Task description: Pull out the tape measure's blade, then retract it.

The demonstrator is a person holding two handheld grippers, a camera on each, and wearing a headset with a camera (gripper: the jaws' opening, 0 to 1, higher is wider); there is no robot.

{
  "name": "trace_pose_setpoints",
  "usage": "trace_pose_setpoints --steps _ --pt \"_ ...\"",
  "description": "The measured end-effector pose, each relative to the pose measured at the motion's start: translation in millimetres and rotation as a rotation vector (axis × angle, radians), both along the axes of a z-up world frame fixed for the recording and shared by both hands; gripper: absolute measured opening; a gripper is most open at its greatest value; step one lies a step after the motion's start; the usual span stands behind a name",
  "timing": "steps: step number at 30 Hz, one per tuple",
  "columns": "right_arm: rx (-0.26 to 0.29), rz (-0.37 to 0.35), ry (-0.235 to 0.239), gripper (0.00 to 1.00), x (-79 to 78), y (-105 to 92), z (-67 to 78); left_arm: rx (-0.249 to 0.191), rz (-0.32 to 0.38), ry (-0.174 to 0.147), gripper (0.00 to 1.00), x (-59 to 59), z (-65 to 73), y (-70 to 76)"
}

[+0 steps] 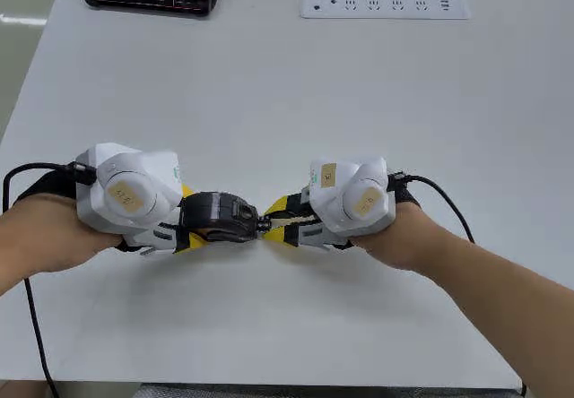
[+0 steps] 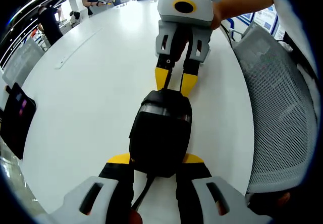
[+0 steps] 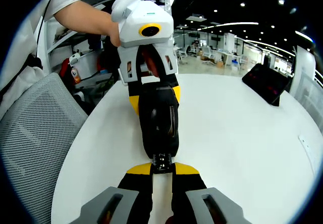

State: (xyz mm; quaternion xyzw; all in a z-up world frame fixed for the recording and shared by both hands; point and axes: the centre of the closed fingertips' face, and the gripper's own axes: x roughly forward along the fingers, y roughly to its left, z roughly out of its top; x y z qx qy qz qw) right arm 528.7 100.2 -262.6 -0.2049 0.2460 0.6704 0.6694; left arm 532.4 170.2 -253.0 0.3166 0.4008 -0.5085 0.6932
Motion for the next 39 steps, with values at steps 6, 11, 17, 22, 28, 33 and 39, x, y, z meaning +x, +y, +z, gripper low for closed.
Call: trace_pose_setpoints --steps 6,11,17,22,28,33,39 --pt "-0.008 -0.004 0.0 0.1 -0.6 -7.4 -0.9 -0.002 0.003 0.0 0.27 0.0 -0.1 -1.1" --pt "-0.005 -0.016 0.007 0.1 -0.2 -11.8 -0.8 -0.003 0.002 0.004 0.27 0.2 -0.3 -1.3" --pt "-0.005 -0.021 0.004 0.1 -0.5 -12.2 -0.8 -0.005 -0.001 0.005 0.27 0.6 -0.7 -0.9" --pt "-0.009 -0.016 -0.003 0.09 -0.8 -12.5 -0.8 -0.004 0.001 0.004 0.27 0.7 -0.8 -0.5" --pt "-0.018 -0.019 -0.006 0.09 -1.1 -21.3 -0.7 -0.004 -0.004 0.004 0.27 0.9 -1.0 -0.4" --pt "-0.028 -0.02 -0.009 0.09 -0.9 -28.1 -1.1 -0.006 -0.004 0.004 0.27 0.9 -0.8 -0.5" --pt "-0.039 -0.023 -0.013 0.09 -1.1 -37.3 -1.0 -0.005 -0.003 0.003 0.27 1.1 -1.0 -0.3"
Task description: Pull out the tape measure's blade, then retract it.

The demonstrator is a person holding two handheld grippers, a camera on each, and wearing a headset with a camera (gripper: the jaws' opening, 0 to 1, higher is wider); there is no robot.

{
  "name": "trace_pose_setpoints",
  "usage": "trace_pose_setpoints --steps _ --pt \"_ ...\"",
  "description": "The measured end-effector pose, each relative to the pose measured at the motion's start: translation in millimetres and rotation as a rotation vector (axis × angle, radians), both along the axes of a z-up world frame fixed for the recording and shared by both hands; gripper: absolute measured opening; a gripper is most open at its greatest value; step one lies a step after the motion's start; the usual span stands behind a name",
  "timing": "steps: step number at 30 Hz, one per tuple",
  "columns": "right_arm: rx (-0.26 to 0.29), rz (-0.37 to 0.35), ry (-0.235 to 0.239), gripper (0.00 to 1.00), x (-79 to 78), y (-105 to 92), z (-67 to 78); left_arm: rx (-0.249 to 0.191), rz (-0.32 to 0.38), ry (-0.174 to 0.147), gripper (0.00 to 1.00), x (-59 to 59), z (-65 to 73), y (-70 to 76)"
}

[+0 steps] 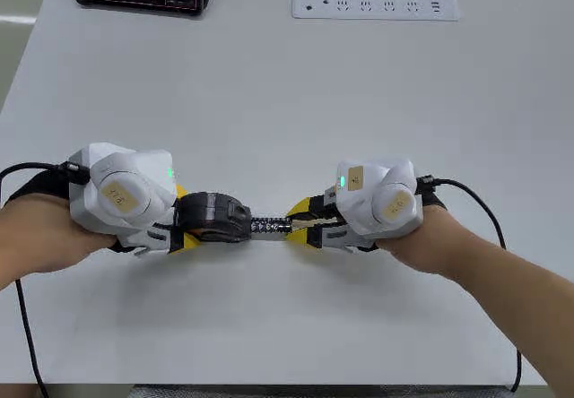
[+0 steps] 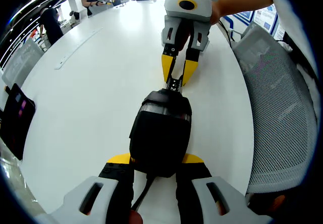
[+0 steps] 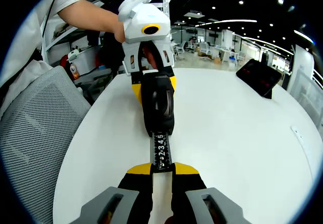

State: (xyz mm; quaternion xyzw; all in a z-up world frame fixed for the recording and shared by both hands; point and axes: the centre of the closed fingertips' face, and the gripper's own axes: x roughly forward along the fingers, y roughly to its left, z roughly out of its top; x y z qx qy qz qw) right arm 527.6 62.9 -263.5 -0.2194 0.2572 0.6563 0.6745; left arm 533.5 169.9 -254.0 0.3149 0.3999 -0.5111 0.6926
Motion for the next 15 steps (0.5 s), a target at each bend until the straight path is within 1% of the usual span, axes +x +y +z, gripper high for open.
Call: trace_pose_setpoints --steps 15 --pt "-0.014 -0.011 -0.004 0.09 1.5 -17.2 3.9 0.004 0.005 0.0 0.27 0.6 -0.1 2.0"
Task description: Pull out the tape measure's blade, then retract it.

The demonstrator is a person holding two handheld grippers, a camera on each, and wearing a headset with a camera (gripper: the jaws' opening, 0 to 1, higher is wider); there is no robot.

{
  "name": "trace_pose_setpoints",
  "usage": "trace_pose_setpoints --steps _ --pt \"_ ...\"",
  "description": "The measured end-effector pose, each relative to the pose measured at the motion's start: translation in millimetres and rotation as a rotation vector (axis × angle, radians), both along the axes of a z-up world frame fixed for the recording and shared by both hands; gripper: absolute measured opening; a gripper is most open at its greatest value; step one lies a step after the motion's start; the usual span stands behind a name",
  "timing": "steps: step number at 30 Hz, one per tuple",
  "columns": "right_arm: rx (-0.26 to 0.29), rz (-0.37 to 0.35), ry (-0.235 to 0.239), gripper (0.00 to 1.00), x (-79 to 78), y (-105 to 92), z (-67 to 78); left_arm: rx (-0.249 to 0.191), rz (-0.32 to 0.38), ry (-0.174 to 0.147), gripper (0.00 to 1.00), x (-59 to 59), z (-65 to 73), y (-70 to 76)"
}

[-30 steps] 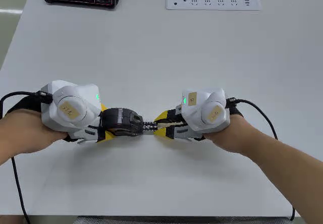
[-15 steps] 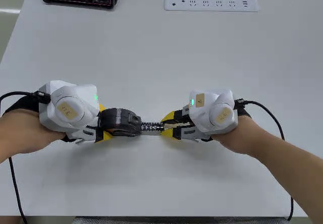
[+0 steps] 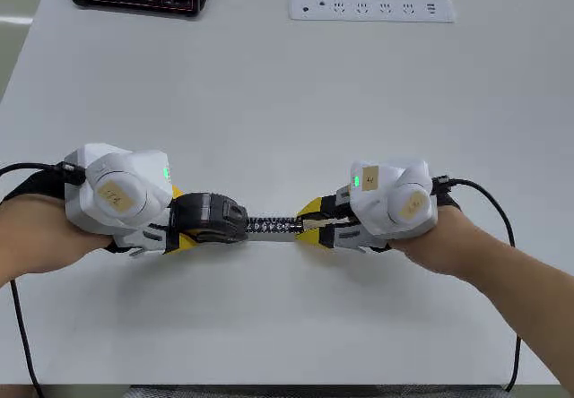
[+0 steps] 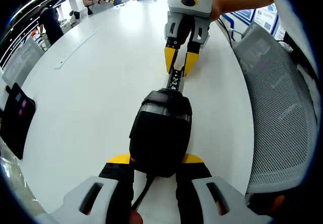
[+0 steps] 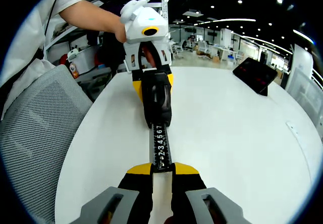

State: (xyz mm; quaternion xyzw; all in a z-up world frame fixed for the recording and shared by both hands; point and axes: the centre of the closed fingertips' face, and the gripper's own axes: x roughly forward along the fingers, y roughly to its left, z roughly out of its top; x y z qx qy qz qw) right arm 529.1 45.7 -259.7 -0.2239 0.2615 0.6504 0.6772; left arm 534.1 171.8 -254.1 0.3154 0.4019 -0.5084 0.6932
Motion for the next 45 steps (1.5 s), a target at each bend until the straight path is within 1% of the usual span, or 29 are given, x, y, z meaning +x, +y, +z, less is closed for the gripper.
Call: trace_pose_setpoints --steps 24,29,35,45 --pt "-0.021 -0.033 0.003 0.09 -1.5 -28.4 -0.8 0.004 0.003 -0.003 0.27 -0.6 -0.1 -0.9" --pt "-0.033 -0.04 -0.004 0.09 -1.0 -35.5 -1.9 0.005 0.002 -0.004 0.27 -0.8 0.2 -1.0" --pt "-0.04 -0.046 -0.013 0.09 -0.4 -42.5 0.0 0.006 0.005 -0.005 0.27 -0.8 0.4 -0.5" --pt "-0.051 -0.054 -0.017 0.09 0.7 -52.7 -0.5 0.008 0.009 -0.008 0.27 -0.6 0.1 -0.3"
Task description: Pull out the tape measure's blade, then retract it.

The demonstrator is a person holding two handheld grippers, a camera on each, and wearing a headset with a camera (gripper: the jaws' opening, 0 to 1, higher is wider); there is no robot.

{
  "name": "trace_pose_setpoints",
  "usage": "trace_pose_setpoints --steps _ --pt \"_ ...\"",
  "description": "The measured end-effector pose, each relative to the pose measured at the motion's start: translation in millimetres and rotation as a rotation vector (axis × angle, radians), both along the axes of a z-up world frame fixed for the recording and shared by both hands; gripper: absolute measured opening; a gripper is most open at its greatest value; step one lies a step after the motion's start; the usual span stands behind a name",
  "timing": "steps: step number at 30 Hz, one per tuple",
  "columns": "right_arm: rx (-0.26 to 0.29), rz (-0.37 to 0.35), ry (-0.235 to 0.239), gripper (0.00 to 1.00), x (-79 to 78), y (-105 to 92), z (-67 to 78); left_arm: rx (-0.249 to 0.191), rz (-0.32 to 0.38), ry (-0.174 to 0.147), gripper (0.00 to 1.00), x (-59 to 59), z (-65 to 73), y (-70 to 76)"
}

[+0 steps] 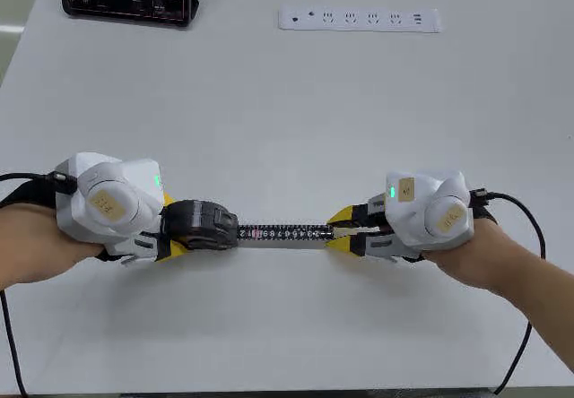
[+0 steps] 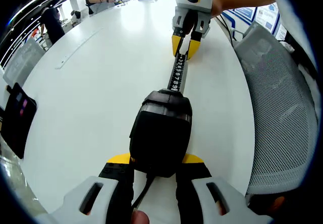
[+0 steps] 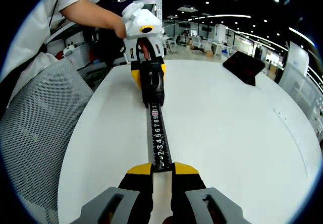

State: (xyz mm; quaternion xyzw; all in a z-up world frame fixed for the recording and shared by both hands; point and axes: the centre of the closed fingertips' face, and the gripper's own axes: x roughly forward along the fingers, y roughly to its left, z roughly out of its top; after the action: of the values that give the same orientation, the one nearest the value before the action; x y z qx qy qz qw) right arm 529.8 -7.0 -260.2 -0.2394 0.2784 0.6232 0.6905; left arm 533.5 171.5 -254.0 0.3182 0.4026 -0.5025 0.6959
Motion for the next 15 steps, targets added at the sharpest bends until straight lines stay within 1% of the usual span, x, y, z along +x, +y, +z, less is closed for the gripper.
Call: trace_pose_setpoints --steps 15 --pt "-0.02 -0.008 -0.005 0.09 1.2 -17.1 1.2 0.0 0.002 0.0 0.27 0.0 0.2 -0.4"
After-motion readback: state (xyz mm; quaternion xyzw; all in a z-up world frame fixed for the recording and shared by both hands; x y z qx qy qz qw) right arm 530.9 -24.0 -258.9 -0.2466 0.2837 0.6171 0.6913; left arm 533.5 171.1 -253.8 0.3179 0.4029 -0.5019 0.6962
